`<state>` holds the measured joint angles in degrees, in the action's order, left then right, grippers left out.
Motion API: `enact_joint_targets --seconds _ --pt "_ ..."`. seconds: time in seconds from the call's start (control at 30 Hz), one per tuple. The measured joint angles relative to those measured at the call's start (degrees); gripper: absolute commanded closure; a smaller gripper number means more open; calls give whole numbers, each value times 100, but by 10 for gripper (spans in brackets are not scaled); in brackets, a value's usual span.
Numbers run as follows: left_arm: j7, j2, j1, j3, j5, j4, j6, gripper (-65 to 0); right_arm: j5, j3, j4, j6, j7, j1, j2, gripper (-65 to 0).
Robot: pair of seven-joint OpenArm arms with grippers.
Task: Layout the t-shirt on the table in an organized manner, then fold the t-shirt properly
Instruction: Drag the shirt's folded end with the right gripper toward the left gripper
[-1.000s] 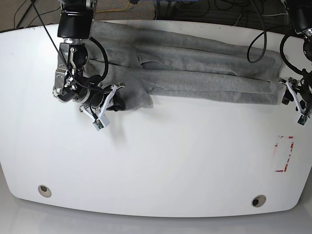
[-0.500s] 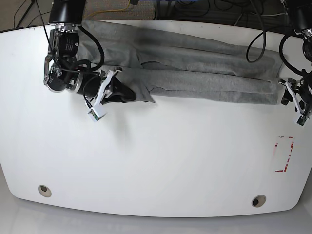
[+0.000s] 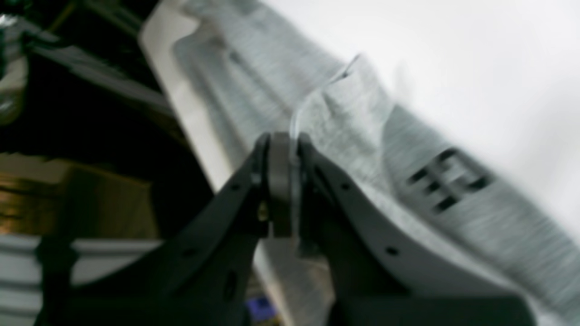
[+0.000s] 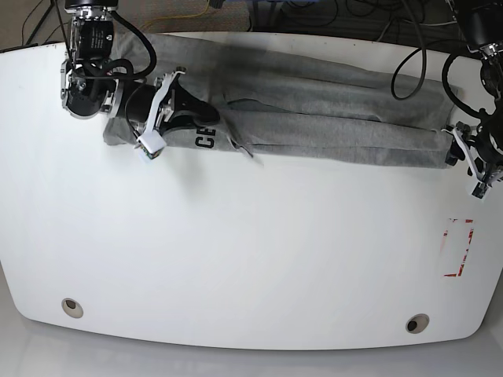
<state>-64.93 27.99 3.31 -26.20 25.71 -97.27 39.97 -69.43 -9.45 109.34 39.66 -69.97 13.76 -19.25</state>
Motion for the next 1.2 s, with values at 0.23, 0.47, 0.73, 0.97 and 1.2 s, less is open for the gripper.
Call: enact_joint_targets --seconds 0.23,0.47,0.73,0.97,1.2 --pt "-2 11 122 -2 -4 -2 0 -306 -2 0 13 0 -315 146 -17 -51" --pt "13 4 127 -2 0 -2 0 -306 11 0 13 0 -706 332 -44 -328" --pt "7 4 138 -2 -2 -9 0 -306 -162 -9 68 0 -787 573 -308 -488" --pt "7 0 175 -4 -2 -13 0 -299 -518 -455 136 2 -741 514 -374 -485" --pt "24 -269 485 -168 -4 -31 0 -197 748 -874 131 0 -632 339 33 -211"
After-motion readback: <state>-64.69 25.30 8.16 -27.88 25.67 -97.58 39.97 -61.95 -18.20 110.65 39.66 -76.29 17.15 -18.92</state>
